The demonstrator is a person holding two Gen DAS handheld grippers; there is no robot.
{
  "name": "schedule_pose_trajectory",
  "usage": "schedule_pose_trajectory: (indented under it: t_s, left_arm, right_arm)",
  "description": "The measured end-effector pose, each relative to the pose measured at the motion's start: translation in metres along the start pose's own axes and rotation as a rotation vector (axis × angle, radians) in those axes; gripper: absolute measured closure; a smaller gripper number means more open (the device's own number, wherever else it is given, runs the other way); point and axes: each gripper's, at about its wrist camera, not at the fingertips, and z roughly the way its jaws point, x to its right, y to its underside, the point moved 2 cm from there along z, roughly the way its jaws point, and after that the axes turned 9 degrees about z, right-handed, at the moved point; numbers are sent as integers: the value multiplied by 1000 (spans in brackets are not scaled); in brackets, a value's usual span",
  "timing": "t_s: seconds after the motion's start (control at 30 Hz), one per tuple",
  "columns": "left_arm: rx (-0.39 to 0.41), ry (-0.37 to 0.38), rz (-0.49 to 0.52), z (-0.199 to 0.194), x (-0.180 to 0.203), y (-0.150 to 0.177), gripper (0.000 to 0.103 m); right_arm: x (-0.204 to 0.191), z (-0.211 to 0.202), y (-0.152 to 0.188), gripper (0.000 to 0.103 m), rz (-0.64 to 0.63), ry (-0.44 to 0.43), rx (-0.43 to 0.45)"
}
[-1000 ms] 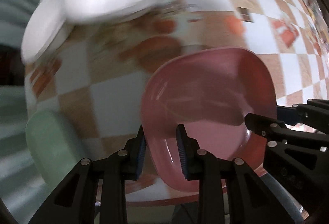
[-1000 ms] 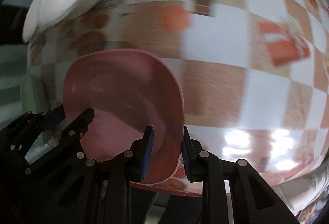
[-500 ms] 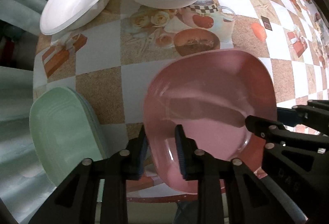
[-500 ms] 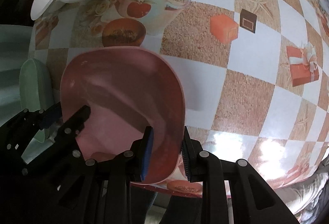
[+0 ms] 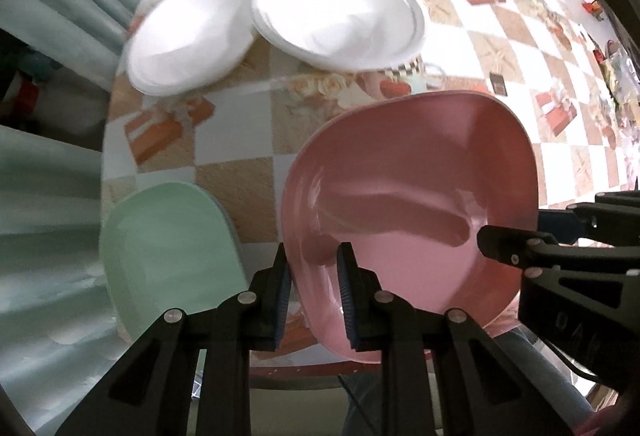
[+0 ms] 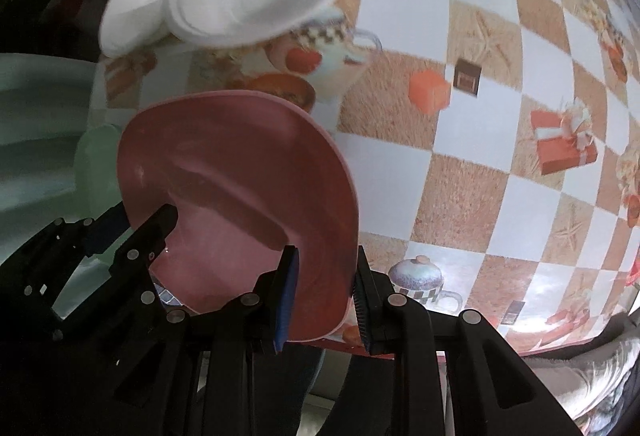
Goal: Organize plates and bowls
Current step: 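Carry the pink plate onto the green plate and open both tools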
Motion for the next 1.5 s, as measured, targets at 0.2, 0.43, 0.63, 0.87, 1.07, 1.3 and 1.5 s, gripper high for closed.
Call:
schedule_pose_trajectory:
  t_s: [0.2, 0.43, 0.63, 0.87, 1.07, 1.3, 1.5]
  left_arm:
    - [27, -16, -39, -24, -24, 7, 78]
    - [27, -50, -99, -29, -60, 16, 78]
    - [8, -87, -189, -27, -106, 35, 79]
    - [-23, -115, -238, -17, -135, 49, 79]
    - [-37, -123, -261, -6, -146, 55, 79]
    - [-47, -109, -261, 7, -151, 56, 79]
    - [-42, -97, -262, 12, -151, 55, 66]
  right_arm:
    - [-26, -23, -2, 74, -40, -15, 13]
    - [-69, -22, 8, 74, -120, -33, 7]
    - [-110, -19, 6, 74, -200, -49, -31]
    - [-143, 5, 7, 74, -244, -52, -87]
    - [-158, 22, 4, 74, -255, -35, -111]
    - [-171, 39, 4, 74, -260, -8, -130]
    - [-170, 42, 2, 74, -261, -17, -132]
